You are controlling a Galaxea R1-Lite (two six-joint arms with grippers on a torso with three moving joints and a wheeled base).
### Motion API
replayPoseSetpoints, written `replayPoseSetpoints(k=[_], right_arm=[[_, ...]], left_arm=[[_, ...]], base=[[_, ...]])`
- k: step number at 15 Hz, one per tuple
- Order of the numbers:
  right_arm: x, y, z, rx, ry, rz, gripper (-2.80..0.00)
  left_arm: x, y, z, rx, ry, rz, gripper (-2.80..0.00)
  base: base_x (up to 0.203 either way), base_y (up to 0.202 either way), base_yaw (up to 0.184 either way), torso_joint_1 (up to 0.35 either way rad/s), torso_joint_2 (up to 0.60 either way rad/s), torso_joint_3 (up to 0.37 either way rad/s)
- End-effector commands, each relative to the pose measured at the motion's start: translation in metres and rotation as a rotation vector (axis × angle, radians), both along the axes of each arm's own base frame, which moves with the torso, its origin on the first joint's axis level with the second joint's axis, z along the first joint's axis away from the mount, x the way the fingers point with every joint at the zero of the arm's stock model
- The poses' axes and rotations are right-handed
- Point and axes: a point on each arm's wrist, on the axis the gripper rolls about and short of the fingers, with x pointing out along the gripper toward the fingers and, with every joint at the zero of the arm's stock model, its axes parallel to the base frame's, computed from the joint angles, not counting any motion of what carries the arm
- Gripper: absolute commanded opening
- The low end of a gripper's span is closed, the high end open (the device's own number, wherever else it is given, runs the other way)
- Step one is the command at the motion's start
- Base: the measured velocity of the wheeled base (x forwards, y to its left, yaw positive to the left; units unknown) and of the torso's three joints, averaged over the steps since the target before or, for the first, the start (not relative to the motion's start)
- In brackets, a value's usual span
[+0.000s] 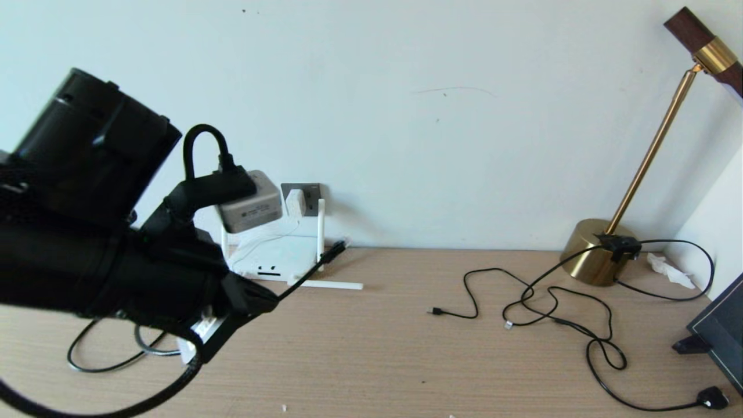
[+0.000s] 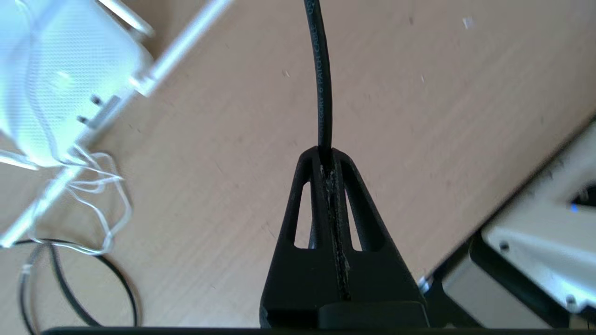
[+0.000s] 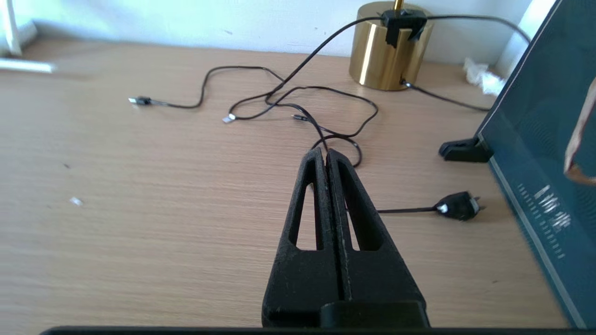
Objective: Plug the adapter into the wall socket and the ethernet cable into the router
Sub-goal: Align cable and router interface
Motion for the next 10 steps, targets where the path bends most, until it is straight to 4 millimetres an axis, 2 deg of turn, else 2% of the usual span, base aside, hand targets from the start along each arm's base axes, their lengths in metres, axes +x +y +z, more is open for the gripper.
replayPoseSetpoints(k=[1,5,6,8,10], right_arm=[[0.0,0.0,0.0,0.015,-0.001,-0.004,-2.8],[-0.001,0.0,0.004,-0.002,-0.01,-0.005,-2.8],[-0.003,0.0,0.018,0.015,-0.039,0.011,-2.8],[-0.01,0.002,0.07,0.11,-0.109,0.079,-2.8],[0.012,0.004,0.108,0.203,0.007,0.182,-2.8]], left_arm=[[0.016,-0.013,0.003,0.012,-0.011,0.015,-2.8],[0.006,-0.024,0.0,0.034,-0.039,-0.016,-2.8],[0.005,-0.027,-0.002,0.037,-0.054,-0.017,-2.8],[0.001,-0.024,-0.004,0.036,-0.066,-0.023,-2.8],[-0.008,-0.02,-0.004,0.04,-0.076,-0.029,-2.8]], base=[[0.0,0.0,0.0,0.0,0.0,0.0],[0.0,0.0,0.0,0.0,0.0,0.0],[0.0,0.0,0.0,0.0,0.0,0.0],[0.0,0.0,0.0,0.0,0.0,0.0],[0.0,0.0,0.0,0.0,0.0,0.0]])
